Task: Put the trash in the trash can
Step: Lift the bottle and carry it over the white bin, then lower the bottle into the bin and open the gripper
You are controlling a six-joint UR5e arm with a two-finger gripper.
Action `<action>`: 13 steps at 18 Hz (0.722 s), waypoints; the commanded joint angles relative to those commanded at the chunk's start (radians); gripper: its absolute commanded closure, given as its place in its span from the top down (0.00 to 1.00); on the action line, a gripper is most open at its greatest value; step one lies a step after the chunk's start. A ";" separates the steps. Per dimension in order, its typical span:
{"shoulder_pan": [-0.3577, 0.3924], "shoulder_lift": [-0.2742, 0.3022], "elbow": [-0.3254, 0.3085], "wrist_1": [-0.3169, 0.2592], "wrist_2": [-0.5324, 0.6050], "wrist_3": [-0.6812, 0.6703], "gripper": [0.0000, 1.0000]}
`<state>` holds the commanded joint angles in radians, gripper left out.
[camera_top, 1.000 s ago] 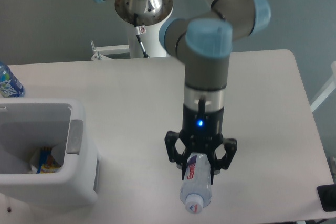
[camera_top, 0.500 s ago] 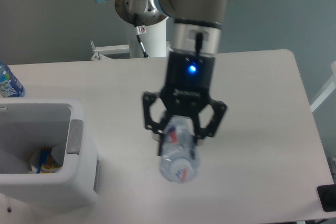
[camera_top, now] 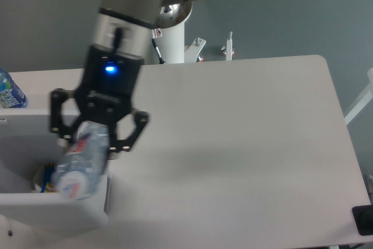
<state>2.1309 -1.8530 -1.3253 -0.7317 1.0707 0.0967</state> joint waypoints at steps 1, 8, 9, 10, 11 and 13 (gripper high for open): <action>-0.015 -0.002 -0.003 0.000 0.000 0.000 0.58; -0.069 -0.040 -0.011 0.000 0.003 0.000 0.79; -0.069 -0.041 -0.014 0.000 0.005 0.003 0.96; -0.069 -0.041 -0.014 0.000 0.008 0.000 1.00; -0.069 -0.034 -0.015 0.000 0.008 -0.003 1.00; -0.069 -0.017 -0.024 0.000 0.006 -0.005 1.00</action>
<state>2.0617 -1.8700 -1.3498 -0.7317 1.0769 0.0921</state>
